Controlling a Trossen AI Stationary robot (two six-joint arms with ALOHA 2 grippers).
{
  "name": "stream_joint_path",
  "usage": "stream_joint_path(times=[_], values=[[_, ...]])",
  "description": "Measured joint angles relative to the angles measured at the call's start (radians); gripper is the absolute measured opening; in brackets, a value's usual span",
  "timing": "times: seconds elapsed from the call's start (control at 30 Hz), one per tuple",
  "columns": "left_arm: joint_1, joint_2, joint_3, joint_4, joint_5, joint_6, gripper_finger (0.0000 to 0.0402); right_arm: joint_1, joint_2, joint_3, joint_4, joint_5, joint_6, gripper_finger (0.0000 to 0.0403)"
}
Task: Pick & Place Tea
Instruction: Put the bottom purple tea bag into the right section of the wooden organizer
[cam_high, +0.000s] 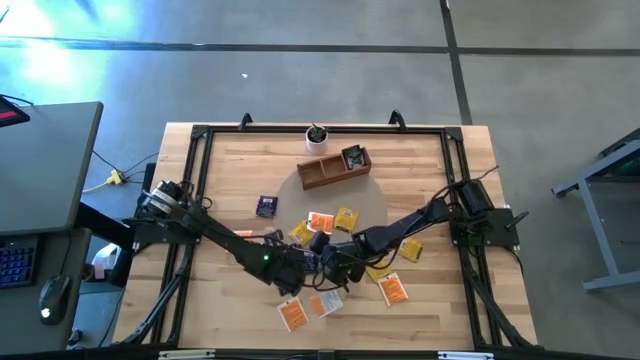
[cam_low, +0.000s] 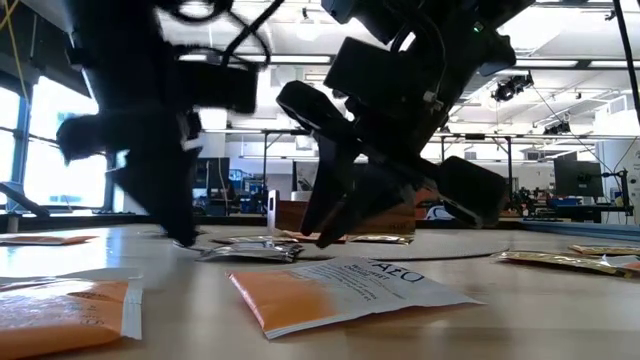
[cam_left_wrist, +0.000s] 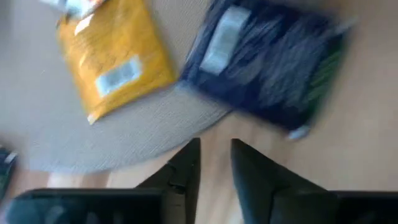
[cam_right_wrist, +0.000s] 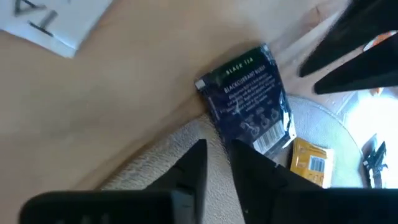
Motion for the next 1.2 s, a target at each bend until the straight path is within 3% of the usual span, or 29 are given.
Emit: stream_joint_path(times=[0.17,0.3,0.83,1.03,1.2], values=[[0.004,0.028,0.001,0.008,-0.013,0.002,0.0007,0.000,0.007,0.000,0.037,-0.003,-0.013,0.0106],[0.012,0.045,0.004,0.055,-0.016,0.012,0.0018,-0.002,0.025,0.000,0.076,-0.002,-0.016,0.0118],[0.021,0.058,0.001,0.143,-0.003,0.028,0.0001,-0.006,0.077,-0.002,0.173,0.070,0.000,0.0118],[0.023,0.057,0.002,0.150,0.006,0.025,0.0001,0.016,0.080,0.000,0.162,0.192,0.002,0.0110],[0.023,0.058,0.004,0.159,-0.005,-0.014,0.0001,0.051,0.080,0.001,0.141,0.280,-0.008,0.0071]])
